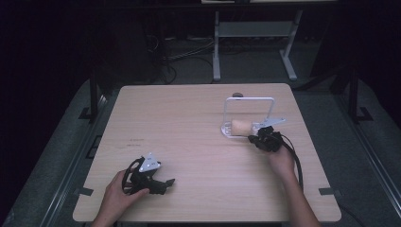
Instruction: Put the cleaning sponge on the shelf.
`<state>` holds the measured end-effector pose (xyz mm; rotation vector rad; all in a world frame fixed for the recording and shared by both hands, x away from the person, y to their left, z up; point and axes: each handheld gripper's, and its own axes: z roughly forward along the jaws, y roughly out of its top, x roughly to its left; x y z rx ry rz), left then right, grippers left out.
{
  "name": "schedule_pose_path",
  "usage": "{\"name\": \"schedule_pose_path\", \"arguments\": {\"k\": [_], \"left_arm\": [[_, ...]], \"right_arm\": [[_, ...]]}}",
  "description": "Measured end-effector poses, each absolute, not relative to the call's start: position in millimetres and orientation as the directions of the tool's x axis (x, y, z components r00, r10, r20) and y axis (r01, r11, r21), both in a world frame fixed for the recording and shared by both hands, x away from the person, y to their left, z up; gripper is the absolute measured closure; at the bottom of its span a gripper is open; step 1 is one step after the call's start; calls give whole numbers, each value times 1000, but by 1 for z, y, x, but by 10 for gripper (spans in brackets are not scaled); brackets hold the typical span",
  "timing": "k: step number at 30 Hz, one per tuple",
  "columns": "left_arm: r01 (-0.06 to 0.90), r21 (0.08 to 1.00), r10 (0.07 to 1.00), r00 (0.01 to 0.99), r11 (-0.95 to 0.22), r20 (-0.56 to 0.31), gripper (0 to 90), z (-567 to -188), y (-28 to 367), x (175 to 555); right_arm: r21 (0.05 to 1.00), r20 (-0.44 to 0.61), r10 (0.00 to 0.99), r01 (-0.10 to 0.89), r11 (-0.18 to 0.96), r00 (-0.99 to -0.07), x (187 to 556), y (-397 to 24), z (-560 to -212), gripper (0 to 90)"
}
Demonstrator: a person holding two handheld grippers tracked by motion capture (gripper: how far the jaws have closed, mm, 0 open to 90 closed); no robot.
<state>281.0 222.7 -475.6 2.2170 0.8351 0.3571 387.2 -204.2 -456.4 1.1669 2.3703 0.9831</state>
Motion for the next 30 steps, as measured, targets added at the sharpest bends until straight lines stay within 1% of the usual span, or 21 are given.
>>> {"name": "schedule_pose_path", "arguments": {"k": [6, 14, 16, 19, 25, 30], "left_arm": [[458, 717, 660, 751, -525, 3, 129, -476, 223, 281], [459, 718, 661, 750, -524, 3, 129, -476, 223, 281], [459, 717, 661, 750, -525, 4, 129, -476, 223, 281], [459, 717, 661, 750, -525, 4, 129, -476, 223, 281], [459, 717, 661, 750, -525, 3, 129, -475, 223, 281], [460, 717, 662, 750, -524, 3, 129, -476, 223, 281]], "right_arm": [[718, 10, 812, 569, 400, -584, 390, -211, -457, 896], [720, 15, 817, 573, 391, -577, 388, -216, -457, 895], [719, 16, 813, 572, 395, -582, 386, -216, -455, 820], [718, 0, 805, 560, 413, -594, 382, -216, -452, 755], [708, -9, 805, 564, 424, -594, 372, -217, -449, 637], [702, -19, 805, 566, 433, -593, 365, -217, -450, 556]]}}
